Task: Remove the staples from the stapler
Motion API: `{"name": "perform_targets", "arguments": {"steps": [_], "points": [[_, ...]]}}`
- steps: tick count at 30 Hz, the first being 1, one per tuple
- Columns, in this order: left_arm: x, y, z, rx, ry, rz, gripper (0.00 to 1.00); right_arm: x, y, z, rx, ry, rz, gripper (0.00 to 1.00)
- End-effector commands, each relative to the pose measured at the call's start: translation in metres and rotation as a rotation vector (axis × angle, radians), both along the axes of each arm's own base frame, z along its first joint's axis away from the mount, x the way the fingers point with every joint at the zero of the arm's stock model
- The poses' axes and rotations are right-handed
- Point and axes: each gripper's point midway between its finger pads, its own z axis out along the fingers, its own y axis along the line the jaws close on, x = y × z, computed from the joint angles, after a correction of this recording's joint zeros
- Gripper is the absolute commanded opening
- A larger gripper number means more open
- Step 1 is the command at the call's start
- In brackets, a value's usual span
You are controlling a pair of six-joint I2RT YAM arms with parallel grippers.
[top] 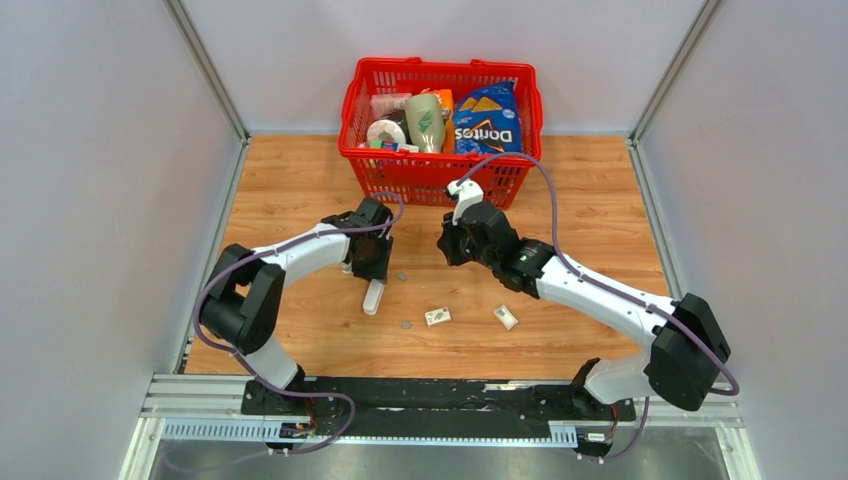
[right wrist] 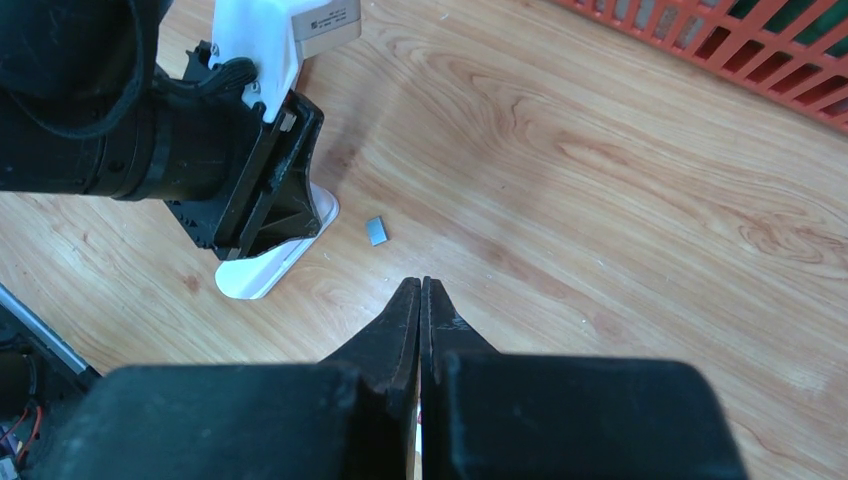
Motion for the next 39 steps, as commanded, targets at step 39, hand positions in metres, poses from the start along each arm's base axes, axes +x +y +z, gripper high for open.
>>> {"name": "perform_targets", "arguments": {"steps": [39], "points": [[0.097, 0.022, 0.063, -0.041, -0.296, 0.230, 0.00, 0.000, 0.008, 0.023, 0.063, -0.026, 0.019, 0.00]]}}
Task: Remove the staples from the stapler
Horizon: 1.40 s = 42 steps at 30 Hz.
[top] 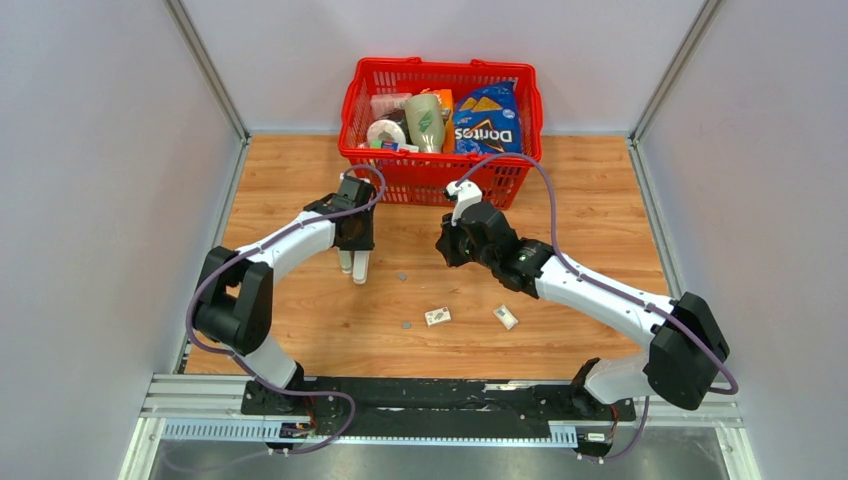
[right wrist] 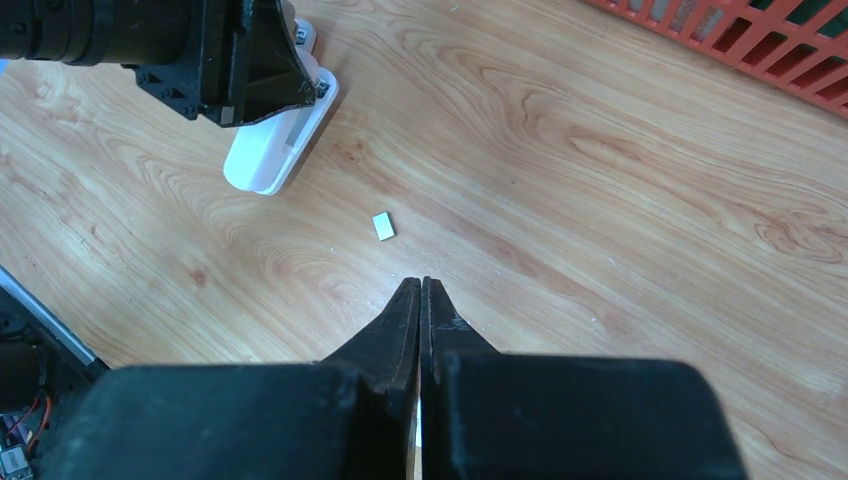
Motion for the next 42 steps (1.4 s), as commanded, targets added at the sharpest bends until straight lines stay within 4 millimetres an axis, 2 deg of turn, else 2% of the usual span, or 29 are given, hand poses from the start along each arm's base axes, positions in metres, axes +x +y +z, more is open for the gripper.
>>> {"name": "perform_targets", "arguments": {"steps": [1, 5, 8, 12, 15, 20, 27, 31, 36, 39, 42], "points": [[0.033, -0.021, 0.022, -0.100, -0.100, 0.024, 0.00, 0.002, 0.004, 0.029, 0.063, -0.048, 0.001, 0.00], [0.045, -0.024, 0.025, -0.121, -0.128, 0.048, 0.00, 0.001, 0.002, 0.029, 0.064, -0.049, -0.003, 0.00], [0.052, -0.025, 0.022, -0.126, -0.141, 0.066, 0.09, 0.000, -0.001, 0.030, 0.061, -0.050, -0.008, 0.03], [0.055, -0.026, 0.017, -0.131, -0.139, 0.068, 0.19, -0.002, -0.003, 0.030, 0.061, -0.049, -0.012, 0.13], [0.055, -0.025, 0.014, -0.124, -0.139, 0.070, 0.27, -0.002, -0.005, 0.030, 0.058, -0.050, -0.018, 0.27], [0.056, -0.024, 0.014, -0.112, -0.145, 0.061, 0.36, -0.003, -0.004, 0.029, 0.067, -0.040, -0.016, 0.31], [0.057, -0.021, 0.039, -0.108, -0.194, 0.044, 0.51, -0.005, -0.005, 0.031, 0.070, -0.036, -0.015, 0.40], [0.056, -0.018, 0.043, -0.090, -0.198, 0.038, 0.59, -0.006, -0.005, 0.028, 0.069, -0.027, -0.015, 0.44], [0.052, -0.019, 0.058, -0.117, -0.227, 0.026, 0.64, -0.010, -0.009, 0.027, 0.057, -0.019, -0.014, 0.48], [0.041, -0.023, 0.068, -0.160, -0.222, 0.007, 0.68, -0.013, -0.014, 0.024, 0.035, -0.015, -0.013, 0.52], [0.021, -0.037, 0.080, -0.244, -0.228, -0.045, 0.70, -0.018, -0.022, 0.017, 0.005, 0.003, -0.016, 0.55]]}}
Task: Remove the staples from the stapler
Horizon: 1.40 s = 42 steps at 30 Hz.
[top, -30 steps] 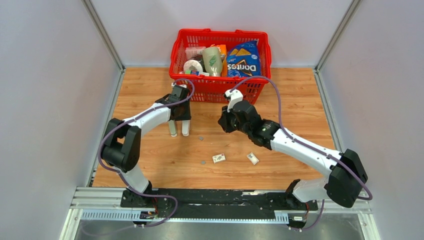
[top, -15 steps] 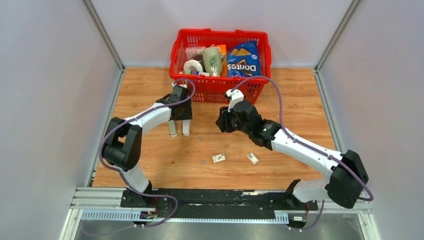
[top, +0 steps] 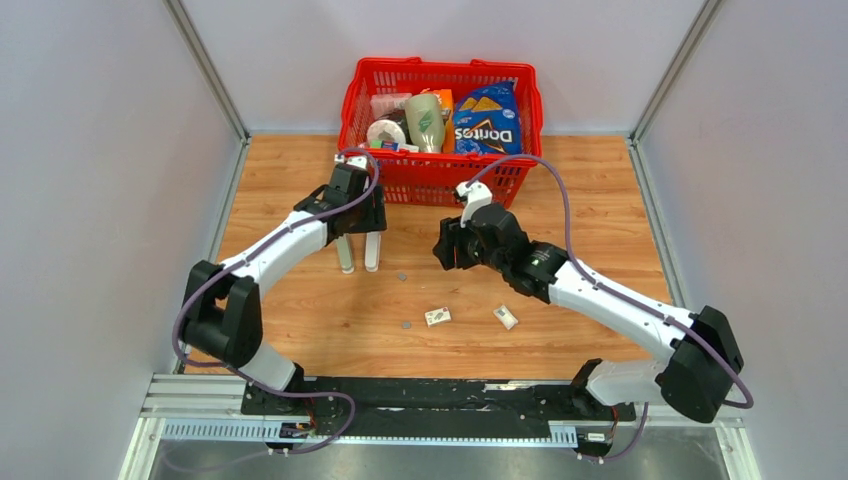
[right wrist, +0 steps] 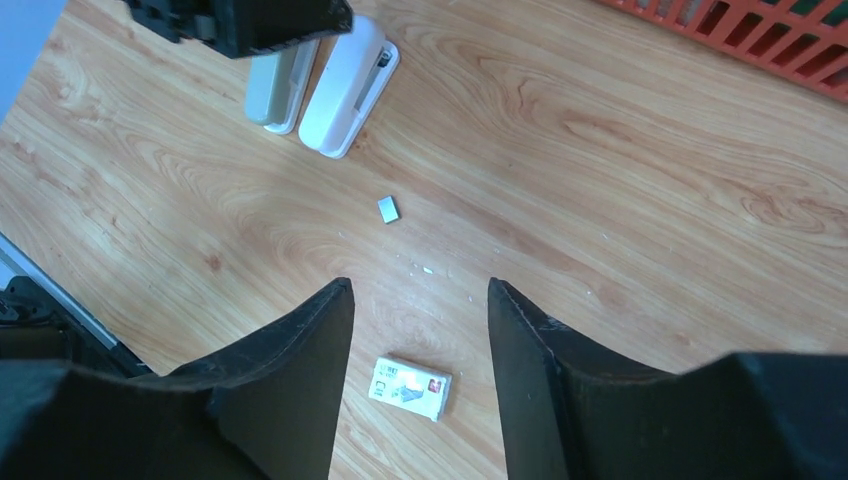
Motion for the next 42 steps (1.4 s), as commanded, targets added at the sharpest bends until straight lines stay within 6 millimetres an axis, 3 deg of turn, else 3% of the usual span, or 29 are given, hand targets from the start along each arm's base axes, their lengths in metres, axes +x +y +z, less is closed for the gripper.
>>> {"name": "perform_targets", "arguments": {"steps": [1, 5, 11, 14, 24, 34, 42], "points": [[-0.023, -0.016, 0.034, -0.110, -0.053, -0.079, 0.70, -0.009, -0.014, 0.000, -0.027, 0.002, -0.010, 0.57], [-0.052, -0.029, 0.043, -0.144, -0.053, -0.151, 0.70, -0.015, -0.036, -0.016, -0.094, 0.033, -0.061, 0.62], [-0.093, -0.045, 0.043, -0.133, -0.027, -0.251, 0.69, -0.024, -0.084, -0.045, -0.209, 0.109, -0.255, 0.66], [-0.104, -0.047, 0.040, -0.128, -0.018, -0.277, 0.69, -0.038, -0.108, -0.058, -0.248, 0.172, -0.331, 0.67], [-0.120, -0.053, 0.052, -0.168, -0.040, -0.344, 0.69, -0.090, -0.158, -0.098, -0.290, 0.374, -0.518, 0.66], [-0.130, -0.055, 0.049, -0.184, -0.046, -0.387, 0.69, -0.127, -0.156, -0.135, -0.301, 0.554, -0.458, 0.63], [-0.132, -0.056, 0.046, -0.184, -0.039, -0.411, 0.69, -0.132, -0.140, -0.157, -0.334, 0.614, -0.387, 0.65]]}}
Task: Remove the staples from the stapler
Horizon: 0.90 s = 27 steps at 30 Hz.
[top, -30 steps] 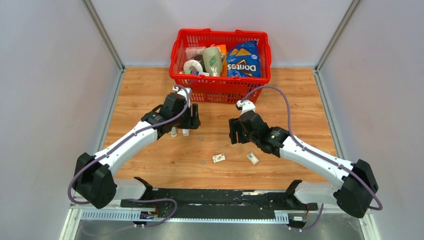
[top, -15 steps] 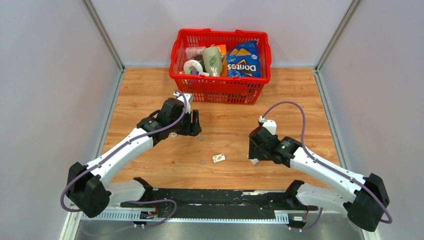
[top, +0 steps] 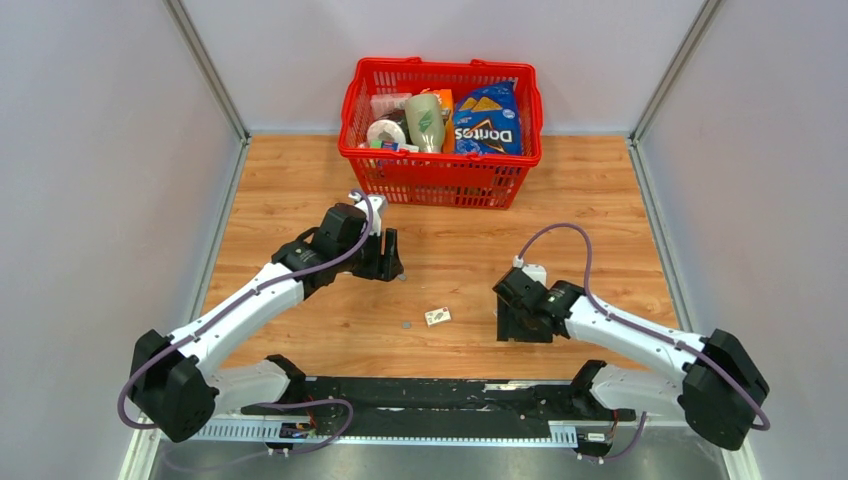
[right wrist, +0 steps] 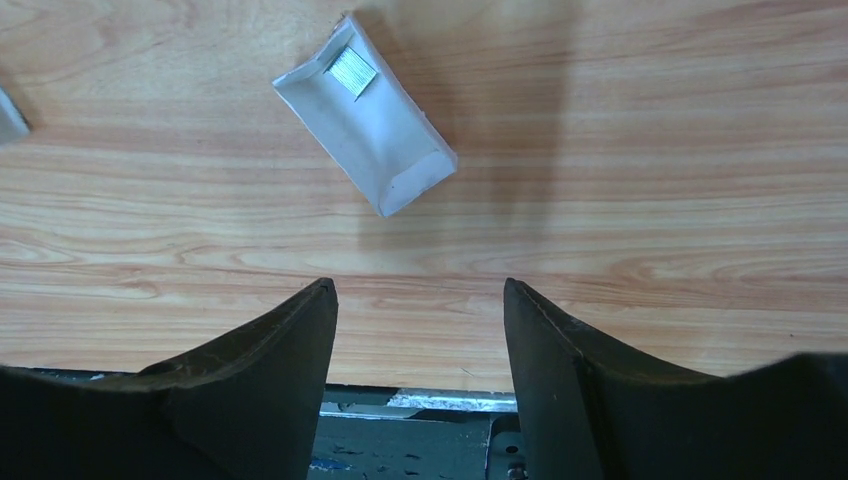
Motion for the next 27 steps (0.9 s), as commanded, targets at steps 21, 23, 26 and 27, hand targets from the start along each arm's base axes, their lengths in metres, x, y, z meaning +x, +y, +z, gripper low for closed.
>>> {"name": "perform_targets", "arguments": {"steps": [21, 23, 26, 27], "points": [[0.008, -0.011, -0.004, 0.016, -0.015, -0.069, 0.69, 0.042, 0.014, -0.024, -0.113, -0.054, 0.004, 0.55], [0.009, -0.011, -0.006, 0.023, -0.007, -0.070, 0.69, 0.045, 0.013, -0.026, -0.138, -0.055, 0.022, 0.55], [0.009, -0.012, -0.009, 0.026, 0.004, -0.073, 0.69, 0.050, 0.015, -0.029, -0.159, -0.054, 0.050, 0.55], [0.009, -0.012, -0.010, 0.028, 0.005, -0.074, 0.69, 0.052, 0.016, -0.030, -0.162, -0.055, 0.061, 0.54]]}}
